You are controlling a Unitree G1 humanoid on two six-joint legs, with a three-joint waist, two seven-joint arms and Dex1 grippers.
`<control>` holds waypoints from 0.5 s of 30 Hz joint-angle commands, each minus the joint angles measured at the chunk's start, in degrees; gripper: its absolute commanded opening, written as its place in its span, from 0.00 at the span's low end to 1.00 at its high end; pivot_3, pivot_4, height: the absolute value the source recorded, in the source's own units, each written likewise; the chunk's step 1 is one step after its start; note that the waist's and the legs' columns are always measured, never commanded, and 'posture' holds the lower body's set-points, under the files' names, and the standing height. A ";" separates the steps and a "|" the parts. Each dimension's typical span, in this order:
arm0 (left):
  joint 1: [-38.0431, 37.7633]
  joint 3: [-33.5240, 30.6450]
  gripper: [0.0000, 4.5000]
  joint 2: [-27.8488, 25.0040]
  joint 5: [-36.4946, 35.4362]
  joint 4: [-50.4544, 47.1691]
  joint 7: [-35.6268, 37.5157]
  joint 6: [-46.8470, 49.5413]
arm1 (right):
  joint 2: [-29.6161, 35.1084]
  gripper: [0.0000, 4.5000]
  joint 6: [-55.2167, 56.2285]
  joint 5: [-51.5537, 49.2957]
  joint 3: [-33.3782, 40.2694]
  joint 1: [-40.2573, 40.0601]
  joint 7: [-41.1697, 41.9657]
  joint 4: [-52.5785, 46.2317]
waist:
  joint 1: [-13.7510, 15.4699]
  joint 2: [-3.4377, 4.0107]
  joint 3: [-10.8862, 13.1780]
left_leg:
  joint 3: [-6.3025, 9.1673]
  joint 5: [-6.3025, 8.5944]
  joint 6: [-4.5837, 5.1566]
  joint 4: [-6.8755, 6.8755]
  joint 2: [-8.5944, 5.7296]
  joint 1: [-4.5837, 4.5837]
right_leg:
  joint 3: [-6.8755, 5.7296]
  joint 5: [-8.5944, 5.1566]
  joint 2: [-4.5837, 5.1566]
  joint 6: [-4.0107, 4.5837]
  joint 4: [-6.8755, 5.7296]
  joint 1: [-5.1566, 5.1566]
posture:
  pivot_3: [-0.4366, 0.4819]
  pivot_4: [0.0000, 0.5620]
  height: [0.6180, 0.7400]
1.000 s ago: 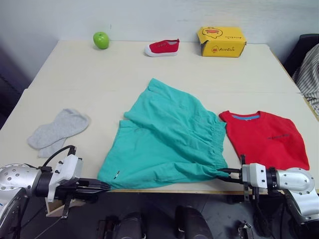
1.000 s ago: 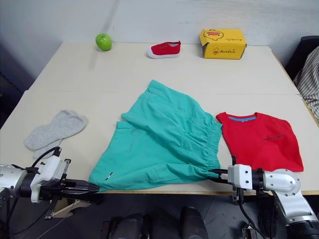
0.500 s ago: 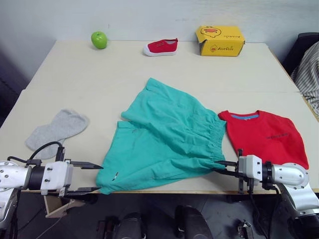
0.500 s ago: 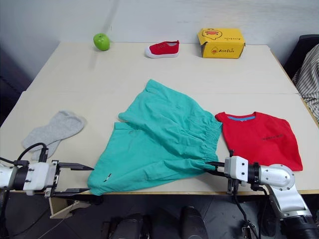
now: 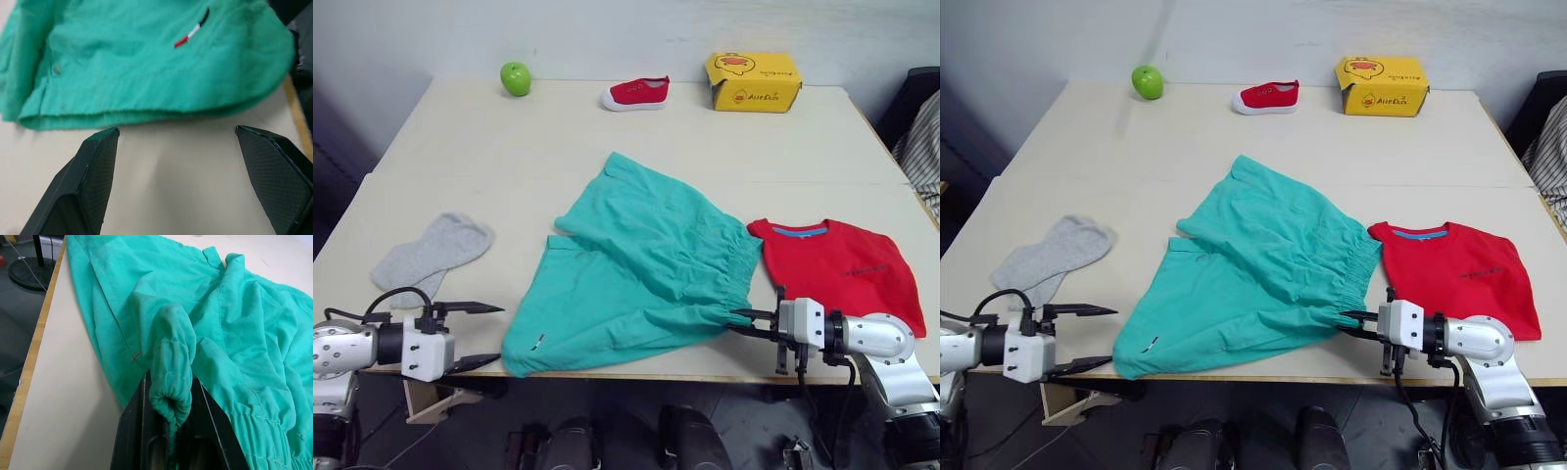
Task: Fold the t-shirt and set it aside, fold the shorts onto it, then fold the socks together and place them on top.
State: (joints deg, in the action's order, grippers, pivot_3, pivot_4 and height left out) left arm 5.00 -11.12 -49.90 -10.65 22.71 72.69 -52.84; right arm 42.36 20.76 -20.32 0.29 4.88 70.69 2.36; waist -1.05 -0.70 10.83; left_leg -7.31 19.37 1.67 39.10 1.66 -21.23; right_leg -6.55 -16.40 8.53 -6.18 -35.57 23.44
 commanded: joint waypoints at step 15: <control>2.53 16.36 0.89 1.27 1.77 -1.20 -1.96 -6.54 | -1.20 0.00 -0.90 0.04 0.29 1.32 -1.14 -0.41 | 0.63 0.68 -0.40 | -0.20 0.08 0.12 0.00 -0.06 0.04 | -0.05 0.02 -0.19 -0.04 0.02 0.00 | 0.48 0.27 1.00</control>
State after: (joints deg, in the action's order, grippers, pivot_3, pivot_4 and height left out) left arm 8.60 1.36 -49.69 -11.60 21.08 70.12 -58.87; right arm 41.51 19.82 -20.18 0.29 5.72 69.98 2.51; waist -0.42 -0.02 10.43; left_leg -7.53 19.45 1.82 39.10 1.59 -21.18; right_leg -6.59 -16.37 8.34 -6.24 -35.55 23.43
